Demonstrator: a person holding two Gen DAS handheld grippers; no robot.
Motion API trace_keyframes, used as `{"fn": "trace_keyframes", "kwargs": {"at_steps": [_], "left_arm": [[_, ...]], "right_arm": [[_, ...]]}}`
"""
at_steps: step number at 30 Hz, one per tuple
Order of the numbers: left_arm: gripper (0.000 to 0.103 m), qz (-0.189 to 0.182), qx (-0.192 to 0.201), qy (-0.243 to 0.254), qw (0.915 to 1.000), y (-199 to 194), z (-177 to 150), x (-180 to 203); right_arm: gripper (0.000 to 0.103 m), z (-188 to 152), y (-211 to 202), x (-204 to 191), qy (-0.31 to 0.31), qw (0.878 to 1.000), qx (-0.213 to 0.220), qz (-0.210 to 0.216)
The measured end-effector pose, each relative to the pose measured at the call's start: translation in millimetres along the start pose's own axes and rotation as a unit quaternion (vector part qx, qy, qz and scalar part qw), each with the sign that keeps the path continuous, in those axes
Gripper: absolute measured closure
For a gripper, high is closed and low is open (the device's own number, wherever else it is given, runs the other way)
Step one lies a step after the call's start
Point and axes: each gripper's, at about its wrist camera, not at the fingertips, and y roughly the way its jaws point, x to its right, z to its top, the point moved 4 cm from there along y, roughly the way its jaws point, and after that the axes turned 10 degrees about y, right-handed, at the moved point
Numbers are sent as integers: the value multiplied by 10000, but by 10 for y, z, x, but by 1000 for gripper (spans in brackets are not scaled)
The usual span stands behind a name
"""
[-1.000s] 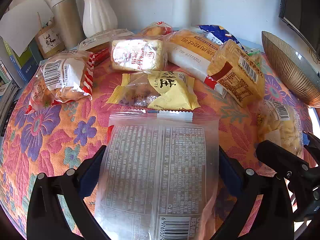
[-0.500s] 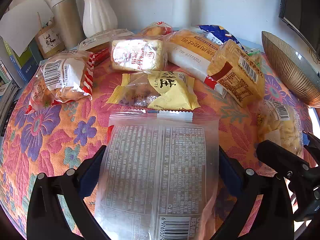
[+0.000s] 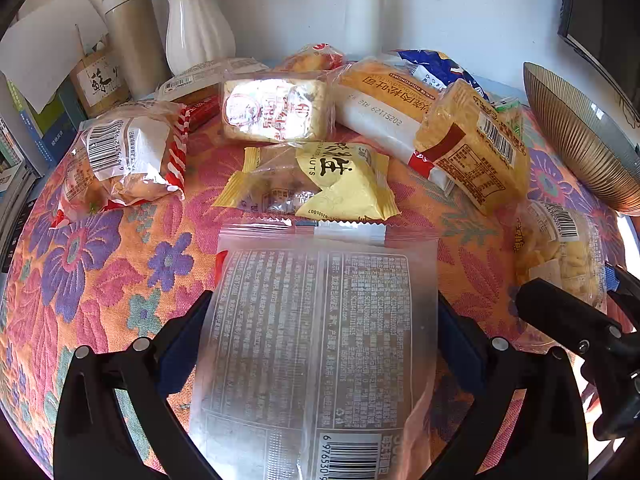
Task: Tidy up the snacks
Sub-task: 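Lift and hold both clear packs above the table, then carry both clear packs into the glass bowl and open both tools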
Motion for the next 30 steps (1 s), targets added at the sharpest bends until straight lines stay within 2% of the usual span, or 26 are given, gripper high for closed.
{"fn": "trace_keyframes", "kwargs": {"at_steps": [13, 15, 16, 18, 21, 25, 30], "left_arm": [[5, -4, 53, -22, 10000, -24, -1, 15], [26, 39, 302, -69, 9995, -103, -4, -17], [27, 7, 439, -70, 9990, -153, -9, -15], [29, -27, 617, -33, 9981, -213, -10, -10], [29, 70, 874, -53, 9961, -306, -14, -23], [29, 117, 1344, -254, 9905, -472, -30, -94], [29, 112, 1338, -380, 9902, -489, -26, -102]], "right_arm": [[3, 4, -12, 0, 32, 10000, 16, 45], [33, 19, -52, 25, 117, 9997, 111, 185], [48, 10, -60, 58, 225, 9989, 70, 397], [48, -4, -55, 39, 236, 9964, -97, 812], [49, -41, -95, -74, 10, 9943, -102, 1059], [49, -44, -217, -107, -1, 9919, 153, 1263], [49, -10, -421, -42, 213, 9861, 640, 1518]]}}
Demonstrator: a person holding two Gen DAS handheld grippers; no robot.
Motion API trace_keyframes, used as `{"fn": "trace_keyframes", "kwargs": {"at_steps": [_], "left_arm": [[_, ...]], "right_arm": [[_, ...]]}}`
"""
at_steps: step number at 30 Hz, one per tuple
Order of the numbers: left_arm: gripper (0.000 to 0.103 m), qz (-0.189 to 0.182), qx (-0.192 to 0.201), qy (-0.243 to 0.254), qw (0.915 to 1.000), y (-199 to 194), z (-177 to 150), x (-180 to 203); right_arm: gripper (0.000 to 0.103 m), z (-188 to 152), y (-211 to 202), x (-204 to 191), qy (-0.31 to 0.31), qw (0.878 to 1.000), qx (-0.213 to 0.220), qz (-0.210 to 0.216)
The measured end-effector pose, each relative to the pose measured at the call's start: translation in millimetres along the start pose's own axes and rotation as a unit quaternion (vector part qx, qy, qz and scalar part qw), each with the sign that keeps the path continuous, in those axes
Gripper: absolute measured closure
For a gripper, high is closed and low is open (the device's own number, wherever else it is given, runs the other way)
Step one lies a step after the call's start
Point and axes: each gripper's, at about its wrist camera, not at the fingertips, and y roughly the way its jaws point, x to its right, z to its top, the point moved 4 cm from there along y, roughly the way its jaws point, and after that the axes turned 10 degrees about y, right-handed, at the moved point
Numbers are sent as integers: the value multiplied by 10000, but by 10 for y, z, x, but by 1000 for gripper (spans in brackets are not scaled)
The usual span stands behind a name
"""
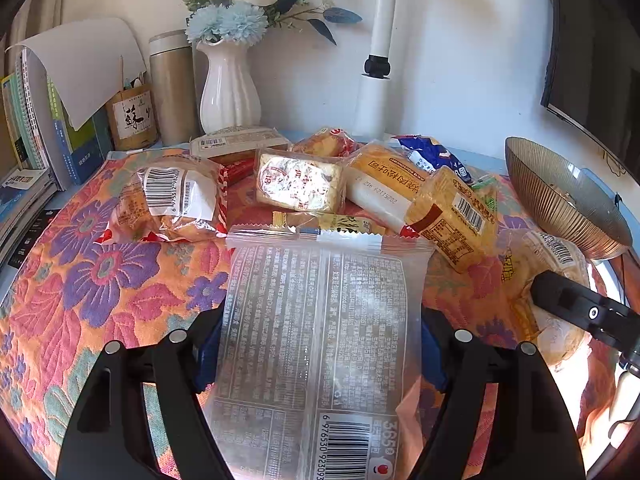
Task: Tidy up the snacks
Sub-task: 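Carry both clear packs into the glass bowl and open both tools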
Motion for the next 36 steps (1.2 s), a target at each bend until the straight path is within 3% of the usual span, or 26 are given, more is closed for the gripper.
{"fn": "trace_keyframes", "kwargs": {"at_steps": [3, 6, 11, 14, 17, 21, 24, 25, 27, 28, 29, 32, 36], "left_arm": [[29, 15, 95, -79, 9999, -48, 8, -23], [29, 13, -135, -226, 9997, -79, 81, -54], [29, -319, -46, -336, 9989, -198, 648, 111], [29, -732, 228, -73, 9970, -248, 1151, 437], [28, -1319, 165, 124, 9910, -126, 1549, 869], [28, -1752, 162, 564, 9828, 58, 1865, 1526], [27, -1851, 39, 987, 9777, 285, 1998, 1994], [26, -1910, 10, 1060, 9759, 368, 2030, 2116], [11, -1890, -138, 1208, 9744, 544, 2067, 2285], [7, -1757, -232, 1261, 9761, 610, 2076, 2328], [5, -1687, -296, 1251, 9773, 650, 2088, 2336], [5, -1923, -286, 985, 9760, 629, 2107, 2238], [5, -1583, -251, 819, 9837, 519, 2076, 1924]], "right_arm": [[49, 44, -63, 25, 188, 9996, 99, 159], [49, 138, -221, 31, 358, 9985, 254, 334], [49, 569, -745, 59, 339, 9961, 780, 253], [49, 926, -1041, 171, 285, 9929, 1158, -34], [48, 1241, -1204, 336, 296, 9905, 1294, -370], [48, 1521, -1344, 710, 659, 9852, 1407, -725], [48, 1623, -1353, 1016, 878, 9798, 1443, -1072], [46, 1648, -1342, 1119, 944, 9779, 1405, -1224], [33, 1674, -1296, 1325, 993, 9695, 1232, -1873], [13, 1680, -1303, 1408, 1017, 9631, 1205, -2182], [3, 1682, -1343, 1471, 1053, 9570, 1257, -2392], [3, 1676, -1498, 1520, 1128, 9515, 1540, -2413], [3, 1659, -1554, 1444, 1211, 9495, 1609, -2404]]}}
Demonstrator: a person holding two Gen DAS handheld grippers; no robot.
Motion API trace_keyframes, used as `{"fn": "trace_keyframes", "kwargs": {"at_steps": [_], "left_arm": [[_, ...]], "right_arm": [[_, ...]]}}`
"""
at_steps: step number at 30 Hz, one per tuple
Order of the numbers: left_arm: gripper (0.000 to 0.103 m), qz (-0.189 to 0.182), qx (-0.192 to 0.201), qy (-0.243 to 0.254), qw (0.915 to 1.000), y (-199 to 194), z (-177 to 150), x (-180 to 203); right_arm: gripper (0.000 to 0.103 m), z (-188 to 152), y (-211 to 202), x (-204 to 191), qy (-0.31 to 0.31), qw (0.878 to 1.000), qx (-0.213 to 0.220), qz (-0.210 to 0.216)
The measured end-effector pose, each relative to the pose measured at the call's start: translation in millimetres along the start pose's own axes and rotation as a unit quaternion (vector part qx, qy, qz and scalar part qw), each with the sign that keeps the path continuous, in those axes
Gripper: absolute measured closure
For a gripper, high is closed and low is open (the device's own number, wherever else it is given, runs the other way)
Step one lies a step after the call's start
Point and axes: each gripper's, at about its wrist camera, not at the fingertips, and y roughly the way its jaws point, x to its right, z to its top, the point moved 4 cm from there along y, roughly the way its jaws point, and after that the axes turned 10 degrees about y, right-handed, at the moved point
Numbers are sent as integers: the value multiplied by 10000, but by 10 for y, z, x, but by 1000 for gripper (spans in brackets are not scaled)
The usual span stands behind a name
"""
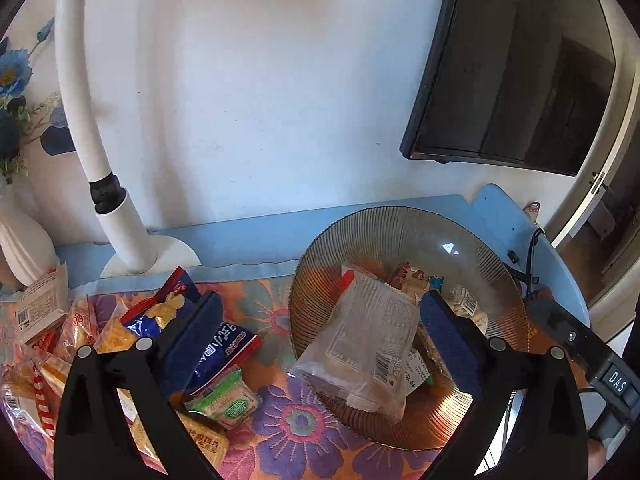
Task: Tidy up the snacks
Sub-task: 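Carry both clear packs into the glass bowl and open both tools, then move the left tool to the striped bread bag while the right tool approaches the yellow peanut packet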
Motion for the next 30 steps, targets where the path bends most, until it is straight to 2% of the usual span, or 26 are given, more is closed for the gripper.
{"fn": "trace_keyframes", "kwargs": {"at_steps": [5, 10, 14, 18, 25, 30], "left_arm": [[5, 468, -74, -163, 9987, -278, -178, -411], [5, 1007, -71, -486, 9937, -652, -395, -977], [5, 1293, -140, -791, 9884, -923, -653, -1493], [5, 1624, -257, -1097, 9803, -1105, -989, -2026], [5, 1748, -650, -1802, 9658, -1098, -1577, -2827], [5, 1676, -835, -1953, 9627, -997, -1850, -3069]], "right_arm": [[3, -110, -179, -353, 74, 9989, 125, 435], [3, -362, -238, -916, -131, 9949, 109, 989], [3, -662, -171, -1350, -352, 9903, -127, 1342], [3, -1017, -40, -1694, -543, 9873, -384, 1440], [3, -1613, 246, -2239, -973, 9772, -1017, 1589], [3, -1989, 460, -2525, -1265, 9687, -1414, 1603]]}}
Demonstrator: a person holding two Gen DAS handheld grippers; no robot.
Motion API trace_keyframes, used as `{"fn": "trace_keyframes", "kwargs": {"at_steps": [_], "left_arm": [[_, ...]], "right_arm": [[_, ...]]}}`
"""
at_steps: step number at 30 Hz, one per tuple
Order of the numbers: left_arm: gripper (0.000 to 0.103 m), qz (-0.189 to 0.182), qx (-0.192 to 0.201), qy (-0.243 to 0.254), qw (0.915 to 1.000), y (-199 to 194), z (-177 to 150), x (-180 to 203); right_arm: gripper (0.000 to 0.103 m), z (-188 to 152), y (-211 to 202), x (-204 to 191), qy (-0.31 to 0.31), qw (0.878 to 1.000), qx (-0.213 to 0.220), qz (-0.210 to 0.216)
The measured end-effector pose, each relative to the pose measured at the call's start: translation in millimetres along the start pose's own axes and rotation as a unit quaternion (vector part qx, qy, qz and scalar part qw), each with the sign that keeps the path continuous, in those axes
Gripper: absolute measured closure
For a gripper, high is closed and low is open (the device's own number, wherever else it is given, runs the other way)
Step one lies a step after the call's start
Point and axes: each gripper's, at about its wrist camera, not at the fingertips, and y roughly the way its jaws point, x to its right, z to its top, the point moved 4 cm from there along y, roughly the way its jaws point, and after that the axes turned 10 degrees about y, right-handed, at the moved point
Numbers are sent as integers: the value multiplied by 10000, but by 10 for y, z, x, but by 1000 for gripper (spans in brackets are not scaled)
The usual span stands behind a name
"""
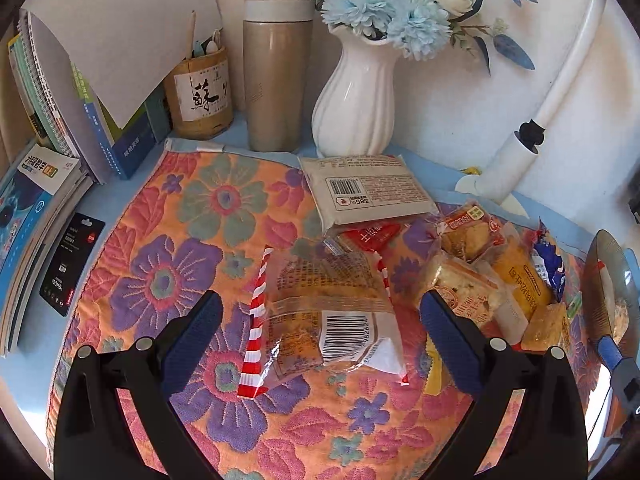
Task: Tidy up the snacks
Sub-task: 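Move the left tool to the striped bread bag while the right tool approaches the yellow peanut packet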
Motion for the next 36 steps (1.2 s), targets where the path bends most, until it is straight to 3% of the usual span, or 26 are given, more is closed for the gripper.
{"fn": "trace_keyframes", "kwargs": {"at_steps": [6, 16, 17, 20, 24, 31, 36], "left_arm": [[5, -331, -163, -85, 9993, 245, -119, -33], [5, -963, -108, -283, 9949, 580, -257, -31], [5, -1005, -60, -305, 9945, 616, -281, -30], [5, -770, 345, -30, 9964, 627, -365, 40], [5, -518, 252, 159, 9982, 638, -380, 119], [5, -558, 261, 130, 9980, 655, -366, 113], [5, -559, 263, 128, 9980, 652, -372, 112]], "right_arm": [[3, -294, 504, -95, -52, 9990, -417, -181], [3, -574, 1209, -41, -301, 9861, -945, -1335], [3, -589, 1237, -62, -420, 9848, -837, -1463], [3, -649, 1320, -135, -805, 9779, -730, -1788], [3, -682, 1341, -147, -973, 9734, -780, -1921], [3, -666, 1282, -106, -800, 9798, -739, -1678], [3, -699, 1299, -148, -985, 9745, -795, -1855]]}}
